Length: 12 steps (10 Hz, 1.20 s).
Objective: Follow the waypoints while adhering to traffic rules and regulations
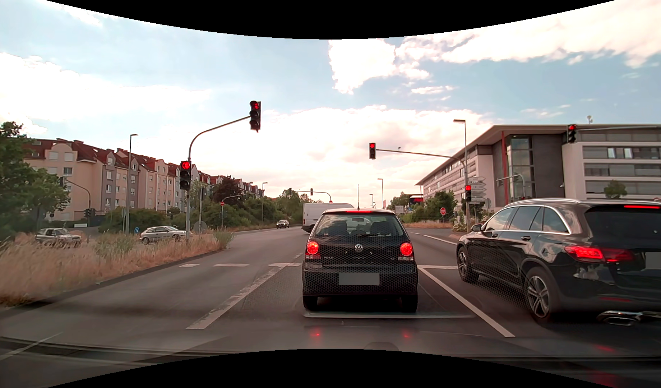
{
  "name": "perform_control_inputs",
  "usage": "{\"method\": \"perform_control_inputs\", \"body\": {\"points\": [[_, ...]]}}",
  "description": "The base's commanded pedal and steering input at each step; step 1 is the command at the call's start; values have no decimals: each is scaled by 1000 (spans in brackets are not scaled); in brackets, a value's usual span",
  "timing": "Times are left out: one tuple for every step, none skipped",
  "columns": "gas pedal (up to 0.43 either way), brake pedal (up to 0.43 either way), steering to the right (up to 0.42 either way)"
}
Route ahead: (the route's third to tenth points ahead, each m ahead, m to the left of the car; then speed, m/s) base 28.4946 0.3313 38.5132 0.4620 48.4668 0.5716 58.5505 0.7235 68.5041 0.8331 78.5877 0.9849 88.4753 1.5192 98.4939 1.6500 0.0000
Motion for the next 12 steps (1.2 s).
{"method": "perform_control_inputs", "body": {"points": [[0,378,-3],[0,402,-3],[0,415,-3],[0,415,-2],[0,415,-2],[0,402,-2],[0,384,-3],[0,384,-3],[0,384,-3],[0,396,-3],[0,415,-3],[0,439,-3]]}}
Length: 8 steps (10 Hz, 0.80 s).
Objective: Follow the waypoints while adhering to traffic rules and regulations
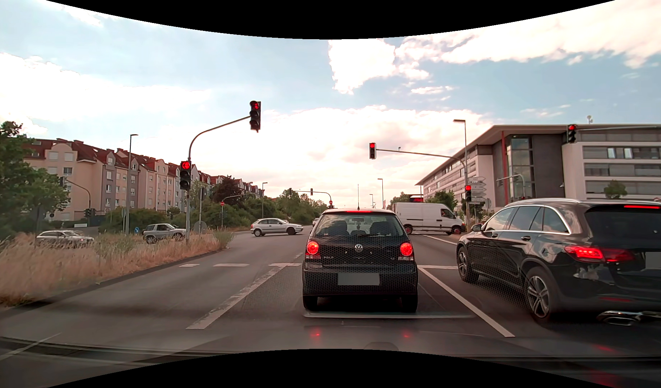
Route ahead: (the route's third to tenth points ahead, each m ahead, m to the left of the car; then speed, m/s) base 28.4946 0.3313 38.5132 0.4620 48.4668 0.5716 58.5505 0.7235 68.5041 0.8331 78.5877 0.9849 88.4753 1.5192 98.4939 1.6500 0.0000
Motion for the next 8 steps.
{"method": "perform_control_inputs", "body": {"points": [[0,463,-2],[0,470,-2],[0,476,-3],[0,476,-3],[0,476,-3],[0,476,-3],[0,463,-3],[0,433,-2]]}}
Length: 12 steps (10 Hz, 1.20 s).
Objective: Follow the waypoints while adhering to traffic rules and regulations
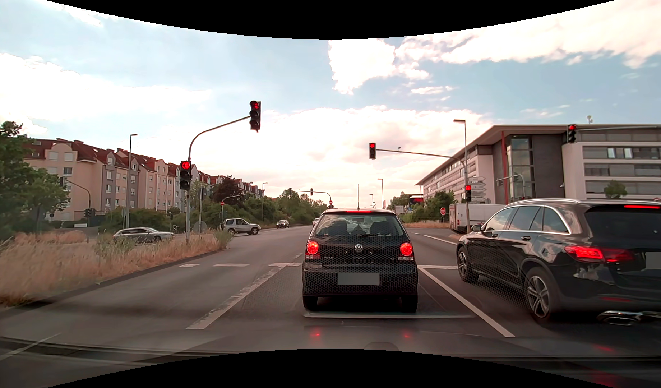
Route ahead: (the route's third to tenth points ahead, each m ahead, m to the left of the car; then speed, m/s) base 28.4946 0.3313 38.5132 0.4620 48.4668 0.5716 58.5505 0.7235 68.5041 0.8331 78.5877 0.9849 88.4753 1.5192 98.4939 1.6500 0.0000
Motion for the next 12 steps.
{"method": "perform_control_inputs", "body": {"points": [[0,415,-3],[0,396,-3],[0,396,-2],[0,396,-2],[0,396,-3],[0,390,-3],[0,384,-2],[0,378,-3],[0,378,-2],[0,378,-2],[0,378,-3],[0,372,-3]]}}
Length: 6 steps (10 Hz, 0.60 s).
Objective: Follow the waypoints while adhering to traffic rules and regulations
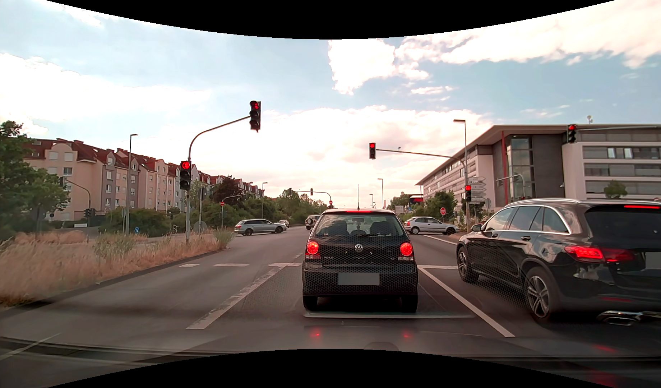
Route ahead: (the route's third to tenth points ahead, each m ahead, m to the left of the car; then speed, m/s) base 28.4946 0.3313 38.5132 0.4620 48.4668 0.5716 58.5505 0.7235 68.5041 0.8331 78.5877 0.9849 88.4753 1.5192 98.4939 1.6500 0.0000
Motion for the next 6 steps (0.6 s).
{"method": "perform_control_inputs", "body": {"points": [[0,372,-3],[0,372,-3],[0,366,-3],[0,366,-2],[0,366,-2],[0,366,-3]]}}
